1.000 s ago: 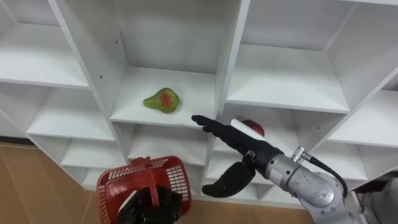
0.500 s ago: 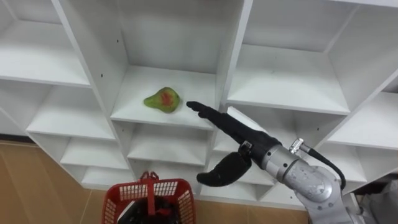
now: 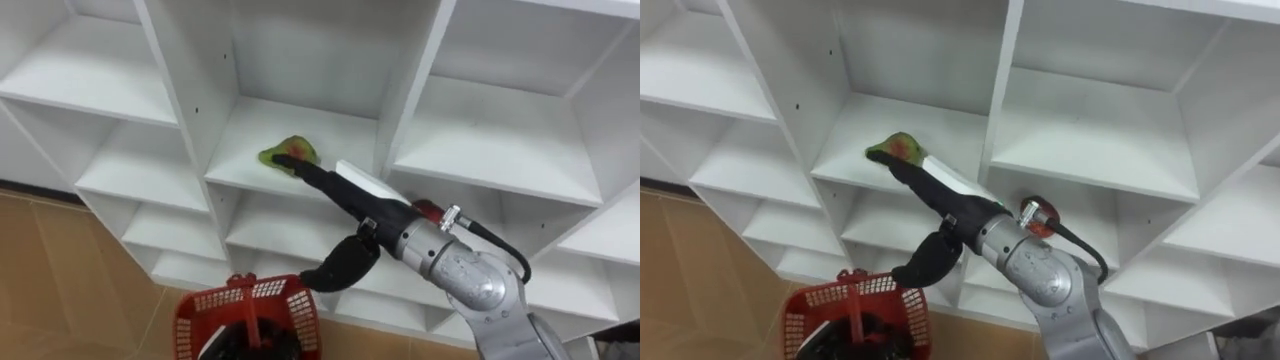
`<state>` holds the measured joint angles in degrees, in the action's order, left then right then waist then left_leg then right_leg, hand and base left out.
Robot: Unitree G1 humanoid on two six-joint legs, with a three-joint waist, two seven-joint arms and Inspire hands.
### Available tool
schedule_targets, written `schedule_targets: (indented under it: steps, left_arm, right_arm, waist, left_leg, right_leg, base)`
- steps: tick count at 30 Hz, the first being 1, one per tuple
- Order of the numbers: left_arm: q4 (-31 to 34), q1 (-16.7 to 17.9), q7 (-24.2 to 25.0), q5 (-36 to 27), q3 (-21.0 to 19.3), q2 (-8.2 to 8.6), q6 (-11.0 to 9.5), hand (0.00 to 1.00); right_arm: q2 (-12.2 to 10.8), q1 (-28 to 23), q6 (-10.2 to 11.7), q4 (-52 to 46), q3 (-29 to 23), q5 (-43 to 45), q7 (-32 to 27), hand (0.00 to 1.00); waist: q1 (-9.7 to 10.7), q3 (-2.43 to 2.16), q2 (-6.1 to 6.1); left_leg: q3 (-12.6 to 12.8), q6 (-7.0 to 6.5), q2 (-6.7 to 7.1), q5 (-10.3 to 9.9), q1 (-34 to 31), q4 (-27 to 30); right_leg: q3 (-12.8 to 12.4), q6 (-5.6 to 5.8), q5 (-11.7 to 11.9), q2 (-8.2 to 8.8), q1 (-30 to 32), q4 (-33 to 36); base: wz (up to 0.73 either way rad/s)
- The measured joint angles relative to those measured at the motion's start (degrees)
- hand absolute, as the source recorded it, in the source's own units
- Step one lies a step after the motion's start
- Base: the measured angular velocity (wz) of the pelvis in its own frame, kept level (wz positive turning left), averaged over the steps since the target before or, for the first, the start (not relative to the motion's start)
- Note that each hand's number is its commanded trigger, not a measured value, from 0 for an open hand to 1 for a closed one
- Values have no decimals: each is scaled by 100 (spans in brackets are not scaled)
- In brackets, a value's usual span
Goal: Collect fruits from the closet
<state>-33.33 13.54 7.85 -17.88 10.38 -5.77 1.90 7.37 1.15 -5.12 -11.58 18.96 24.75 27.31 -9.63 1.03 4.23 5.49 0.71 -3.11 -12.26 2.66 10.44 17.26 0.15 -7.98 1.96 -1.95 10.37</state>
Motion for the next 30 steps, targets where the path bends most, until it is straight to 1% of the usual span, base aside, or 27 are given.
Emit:
schedule_targets:
  steps: [2,3,4,5,7,10,12,13,16,20,22,26,30]
  left_arm:
    - [-109,5,-8,1,-8,1,-6,100]
    - [-153,-3,-17,14,-30,-18,-22,100]
    - [-151,-15,-17,39,-56,-22,-25,100]
    - [-148,-18,-11,199,-112,-12,-52,100]
    - [-157,-13,6,427,-141,-15,-55,100]
    - [-159,-26,14,506,-156,-15,-64,100]
    - [-162,-20,14,504,-223,7,-65,100]
    - [-162,-16,14,504,-249,30,-65,100]
    - [-161,-9,12,505,-306,64,-65,100]
    - [-178,-9,12,506,-346,88,-90,100]
    - [-273,-45,13,504,-347,106,-185,100]
    - [-487,-124,24,501,-346,109,-314,100]
    - [-608,-180,73,506,-344,94,-368,100]
  right_arm:
    - [-25,0,1,4,0,-14,-51,0]
    - [-28,7,2,5,4,-13,-99,0]
    - [-36,11,3,12,4,-12,-123,0]
    - [-40,12,3,45,7,-11,-159,0]
    - [-58,13,8,132,20,-8,-211,0]
    - [-76,13,6,312,41,24,-312,0]
    - [-86,13,6,316,99,54,-407,0]
    - [-100,14,6,315,112,84,-479,0]
    - [-121,29,6,312,109,165,-624,0]
    - [-131,222,10,311,110,378,-849,0]
    - [-138,312,14,311,110,392,-978,0]
    - [-135,496,48,311,108,461,-1068,0]
    - [-125,657,137,311,110,456,-1297,0]
  waist:
    - [-45,-3,49]
    - [-132,0,71]
    - [-153,4,78]
    - [-183,-8,107]
    - [-246,-1,112]
    - [-345,6,148]
    - [-357,4,164]
    - [-365,-11,186]
    - [-373,-14,190]
    - [-423,-13,189]
    - [-477,-13,189]
    - [-477,-10,184]
    - [-476,-9,191]
  left_leg:
    - [-39,9,1,12,-9,4]
    - [-53,11,9,19,-35,5]
    - [-62,13,12,25,-56,5]
    - [-92,15,16,33,-71,2]
    - [-118,20,15,39,-89,-38]
    - [-128,29,20,77,-90,-85]
    - [-151,31,22,82,-101,-90]
    - [-156,31,22,82,-101,-92]
    - [-149,29,27,84,-97,-90]
    - [-115,25,31,88,-65,-83]
    - [-104,25,31,88,-44,-90]
    - [-105,18,39,93,-38,-90]
    - [-107,13,48,96,-51,-97]
  right_leg:
    - [27,0,0,-2,-7,-29]
    - [46,-1,0,-2,-11,-66]
    - [55,-2,1,-1,-8,-69]
    - [54,-2,1,-1,-9,-69]
    - [59,-2,1,-2,-8,-69]
    - [60,-3,2,-2,1,-67]
    - [60,-3,2,-3,2,-67]
    - [55,-3,1,-4,2,-67]
    - [31,-3,1,-3,6,-68]
    - [10,-3,1,-1,7,-71]
    - [9,-3,1,0,-4,-71]
    - [19,-2,1,8,-12,-72]
    - [39,-2,1,17,-11,-73]
  base:
    - [14]
    - [6]
    - [7]
    - [9]
    - [9]
    - [5]
    - [6]
    - [4]
    - [0]
    - [-5]
    - [-2]
    - [0]
    - [1]
